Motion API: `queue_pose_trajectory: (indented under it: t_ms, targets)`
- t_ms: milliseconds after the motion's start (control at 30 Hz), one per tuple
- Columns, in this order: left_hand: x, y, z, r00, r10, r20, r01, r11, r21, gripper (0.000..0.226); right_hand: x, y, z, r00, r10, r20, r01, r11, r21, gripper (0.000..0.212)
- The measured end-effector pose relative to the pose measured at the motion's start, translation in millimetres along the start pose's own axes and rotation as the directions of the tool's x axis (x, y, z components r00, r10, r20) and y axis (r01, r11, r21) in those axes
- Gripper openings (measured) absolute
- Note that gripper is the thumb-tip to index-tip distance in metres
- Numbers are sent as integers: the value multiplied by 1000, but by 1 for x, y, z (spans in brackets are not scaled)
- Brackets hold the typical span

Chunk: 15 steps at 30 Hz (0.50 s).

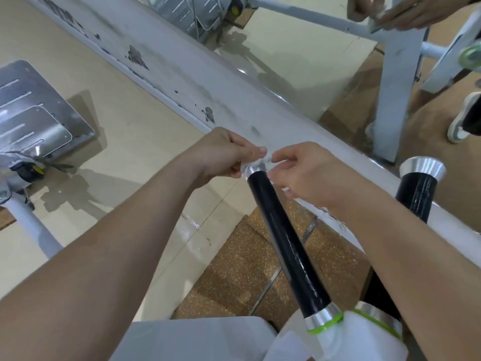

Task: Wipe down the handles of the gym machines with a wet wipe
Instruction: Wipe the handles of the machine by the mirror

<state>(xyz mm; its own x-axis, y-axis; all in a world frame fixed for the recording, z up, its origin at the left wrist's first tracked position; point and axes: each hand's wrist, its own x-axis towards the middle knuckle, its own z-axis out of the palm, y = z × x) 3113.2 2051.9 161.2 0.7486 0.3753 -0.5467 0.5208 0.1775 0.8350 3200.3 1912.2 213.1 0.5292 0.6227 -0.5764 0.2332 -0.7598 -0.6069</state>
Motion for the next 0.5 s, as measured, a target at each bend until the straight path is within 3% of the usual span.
queue_pose_trajectory:
  t_ms: [100, 233, 300, 433, 500]
  targets:
    - [10, 4, 2, 995, -97, 29, 96, 995, 21, 8, 23, -5, 4, 1000, 5, -26, -6, 998, -57, 47]
    - [18, -9, 3, 965, -255, 61, 262, 948, -182, 17, 28, -2, 4, 999, 47, 9, -48, 983, 180, 49]
    - [20, -19, 6, 941, -325, 96, 339, 910, -238, 14, 28, 0, 4, 998, 68, 12, -69, 975, 209, 46]
    - [14, -36, 5, 934, -337, 118, 356, 869, -344, 15, 26, 0, 4, 999, 48, 11, -49, 984, 169, 36]
    - [7, -43, 1, 942, -322, 91, 335, 910, -246, 21, 24, 0, 4, 999, 30, 14, -32, 989, 144, 31]
